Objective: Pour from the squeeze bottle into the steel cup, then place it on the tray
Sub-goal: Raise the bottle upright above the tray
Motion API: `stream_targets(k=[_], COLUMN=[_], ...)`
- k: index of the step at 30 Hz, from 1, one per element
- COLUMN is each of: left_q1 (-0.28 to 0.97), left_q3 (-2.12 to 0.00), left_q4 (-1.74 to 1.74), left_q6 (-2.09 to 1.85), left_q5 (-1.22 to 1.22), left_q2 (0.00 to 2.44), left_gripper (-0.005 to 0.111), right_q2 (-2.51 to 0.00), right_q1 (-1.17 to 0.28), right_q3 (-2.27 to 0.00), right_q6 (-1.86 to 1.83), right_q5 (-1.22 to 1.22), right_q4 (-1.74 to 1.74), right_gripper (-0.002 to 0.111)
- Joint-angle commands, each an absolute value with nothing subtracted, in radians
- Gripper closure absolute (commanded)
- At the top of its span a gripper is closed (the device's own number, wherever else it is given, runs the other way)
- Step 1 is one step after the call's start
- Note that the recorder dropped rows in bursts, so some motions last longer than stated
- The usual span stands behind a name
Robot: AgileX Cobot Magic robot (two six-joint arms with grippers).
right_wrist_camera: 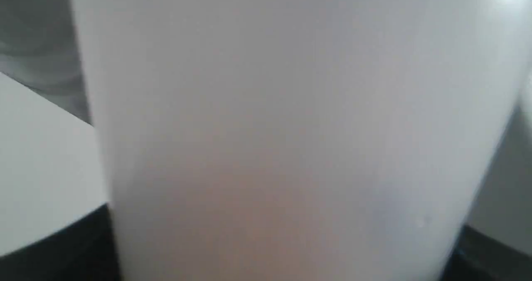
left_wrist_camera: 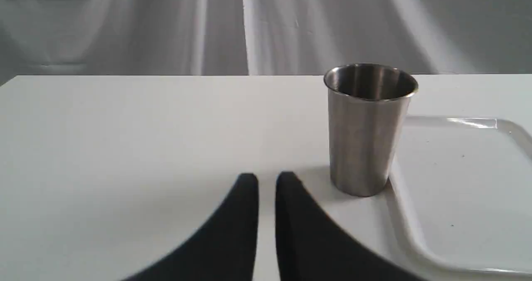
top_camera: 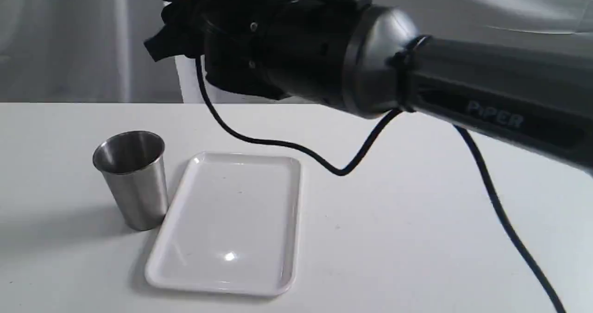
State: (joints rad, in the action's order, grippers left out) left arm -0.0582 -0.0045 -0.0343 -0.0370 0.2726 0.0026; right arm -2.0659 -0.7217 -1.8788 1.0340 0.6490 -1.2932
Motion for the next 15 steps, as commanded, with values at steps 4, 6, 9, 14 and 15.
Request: stream_targets(k=[4,6,9,14,15], left_q1=[-0.054,-0.054,-0.054,-0.054,-0.054], left_q3=[0.0,0.0,0.0,0.0,0.0], left_q4=[-0.034,-0.034,-0.034,-0.034,-0.034], left_q6=[-0.037,-0.035,-0.032,-0.032,-0.032], left_q5=[0.266,0.266,0.266,0.266,0.266], left_q2=[0.0,0.0,0.0,0.0,0.0], left_gripper=[0.098,0.098,0.098,0.098,0.098], right_q2=[-1.965,-1.936,-1.903,-1.889,-1.889], right_q1=[-0.698,-0.696,-0.696,-0.672,-0.665], right_q3=[-1.766,-1.722,-1.662,-1.581,-1.568], right_q6=[1.044,1.048,1.048,1.043,1.043], right_q5=[0.553,0.51,0.481,0.263,0.214], right_q4=[-1.218,-1.218,-1.186,-1.104,-1.077], right_gripper=[0.108,0.108,0.108,0.108,0.108])
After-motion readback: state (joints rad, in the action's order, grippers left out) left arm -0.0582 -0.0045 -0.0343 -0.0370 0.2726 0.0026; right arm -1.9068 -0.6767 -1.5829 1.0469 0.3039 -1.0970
